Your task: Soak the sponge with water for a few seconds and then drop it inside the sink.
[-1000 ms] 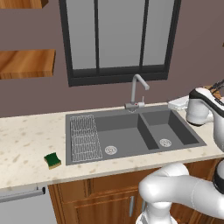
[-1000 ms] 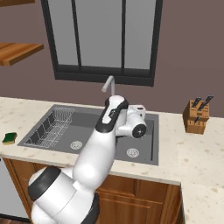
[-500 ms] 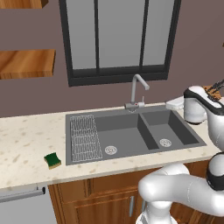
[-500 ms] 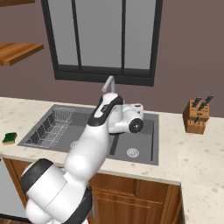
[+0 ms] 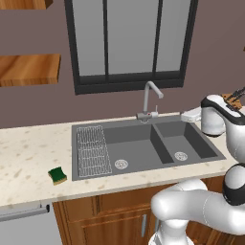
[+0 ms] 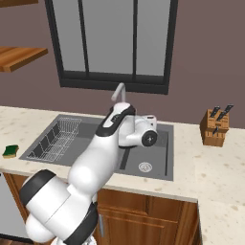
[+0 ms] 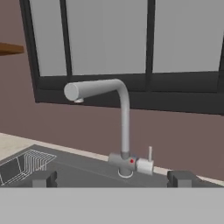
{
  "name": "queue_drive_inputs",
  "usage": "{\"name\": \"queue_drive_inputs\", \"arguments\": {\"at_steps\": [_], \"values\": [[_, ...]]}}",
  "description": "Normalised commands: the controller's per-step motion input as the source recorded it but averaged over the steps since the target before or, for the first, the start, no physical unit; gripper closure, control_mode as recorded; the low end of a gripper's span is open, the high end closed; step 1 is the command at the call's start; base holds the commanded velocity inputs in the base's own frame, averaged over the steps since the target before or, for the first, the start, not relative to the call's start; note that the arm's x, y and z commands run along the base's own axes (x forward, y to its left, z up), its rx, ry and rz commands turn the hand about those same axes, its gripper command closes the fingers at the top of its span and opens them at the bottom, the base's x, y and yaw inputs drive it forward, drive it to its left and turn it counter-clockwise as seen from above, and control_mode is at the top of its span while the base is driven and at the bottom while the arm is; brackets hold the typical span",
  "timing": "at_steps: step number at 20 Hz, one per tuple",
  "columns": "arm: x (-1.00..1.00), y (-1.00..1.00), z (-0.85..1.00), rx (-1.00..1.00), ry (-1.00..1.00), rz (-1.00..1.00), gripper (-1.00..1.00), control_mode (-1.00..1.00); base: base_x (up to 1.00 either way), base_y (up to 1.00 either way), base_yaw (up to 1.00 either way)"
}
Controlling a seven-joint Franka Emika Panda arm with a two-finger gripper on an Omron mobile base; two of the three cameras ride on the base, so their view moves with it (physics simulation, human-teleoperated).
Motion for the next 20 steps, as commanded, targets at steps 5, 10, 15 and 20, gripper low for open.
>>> {"name": "queue_drive_inputs", "arguments": {"at_steps": [5, 10, 15, 20], "values": [[0.0, 0.12, -0.15, 0.0, 0.0, 0.02, -1.0, -1.0, 0.0, 0.0, 0.0], [0.0, 0.14, 0.0, 0.0, 0.0, 0.02, -1.0, -1.0, 0.0, 0.0, 0.0], [0.03, 0.21, 0.0, 0.0, 0.0, 0.01, -1.0, -1.0, 0.0, 0.0, 0.0], [0.06, 0.2, 0.0, 0.0, 0.0, 0.0, -1.0, -1.0, 0.0, 0.0, 0.0]]}}
